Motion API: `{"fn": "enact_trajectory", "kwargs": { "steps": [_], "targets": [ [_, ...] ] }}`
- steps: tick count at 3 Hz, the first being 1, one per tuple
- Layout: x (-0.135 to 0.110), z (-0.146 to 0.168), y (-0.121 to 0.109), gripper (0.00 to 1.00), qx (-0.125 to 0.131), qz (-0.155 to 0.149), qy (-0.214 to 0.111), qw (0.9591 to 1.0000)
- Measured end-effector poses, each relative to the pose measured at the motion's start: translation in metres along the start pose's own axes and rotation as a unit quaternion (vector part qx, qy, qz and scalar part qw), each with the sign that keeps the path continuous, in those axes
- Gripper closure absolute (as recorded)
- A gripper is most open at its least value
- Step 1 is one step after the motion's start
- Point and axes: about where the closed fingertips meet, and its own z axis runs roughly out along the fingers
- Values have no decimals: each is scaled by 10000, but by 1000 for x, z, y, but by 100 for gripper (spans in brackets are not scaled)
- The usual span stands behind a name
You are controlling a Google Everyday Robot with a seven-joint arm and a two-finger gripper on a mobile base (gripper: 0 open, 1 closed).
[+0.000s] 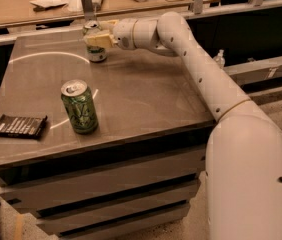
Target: Pick 7up can
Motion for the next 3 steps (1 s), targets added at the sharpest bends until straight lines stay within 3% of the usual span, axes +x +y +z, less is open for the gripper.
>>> {"fn": "enact_trajectory", "kwargs": {
  "steps": [1, 2, 3],
  "targets": [
    [-2, 3, 2, 81, -60, -17, -20, 10000],
    [-26, -7, 3, 100, -99, -117, -213, 9997],
    [-68, -26, 16, 100, -182, -292, -520, 9981]
  ]
}}
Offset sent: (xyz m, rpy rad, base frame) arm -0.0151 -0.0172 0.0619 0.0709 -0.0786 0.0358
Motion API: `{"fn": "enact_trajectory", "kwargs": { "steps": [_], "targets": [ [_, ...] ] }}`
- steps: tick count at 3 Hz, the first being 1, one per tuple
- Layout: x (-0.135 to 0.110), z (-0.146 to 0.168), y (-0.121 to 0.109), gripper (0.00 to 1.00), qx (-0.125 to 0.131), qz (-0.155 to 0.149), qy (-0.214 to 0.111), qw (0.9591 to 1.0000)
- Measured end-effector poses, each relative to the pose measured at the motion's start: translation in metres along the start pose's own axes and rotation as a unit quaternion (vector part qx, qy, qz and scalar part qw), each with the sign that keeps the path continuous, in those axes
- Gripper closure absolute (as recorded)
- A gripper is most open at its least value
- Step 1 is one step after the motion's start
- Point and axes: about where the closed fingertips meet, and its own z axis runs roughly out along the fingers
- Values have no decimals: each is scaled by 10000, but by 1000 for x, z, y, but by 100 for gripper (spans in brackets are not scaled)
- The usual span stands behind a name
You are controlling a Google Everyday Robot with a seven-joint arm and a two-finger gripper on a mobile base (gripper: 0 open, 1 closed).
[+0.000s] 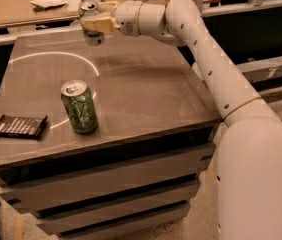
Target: Pick 7up can
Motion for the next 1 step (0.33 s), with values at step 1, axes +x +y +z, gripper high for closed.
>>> {"fn": "enact_trajectory", "kwargs": {
  "steps": [1],
  "targets": [
    [0, 0, 0, 100, -1, 0, 0, 10000]
  ]
}}
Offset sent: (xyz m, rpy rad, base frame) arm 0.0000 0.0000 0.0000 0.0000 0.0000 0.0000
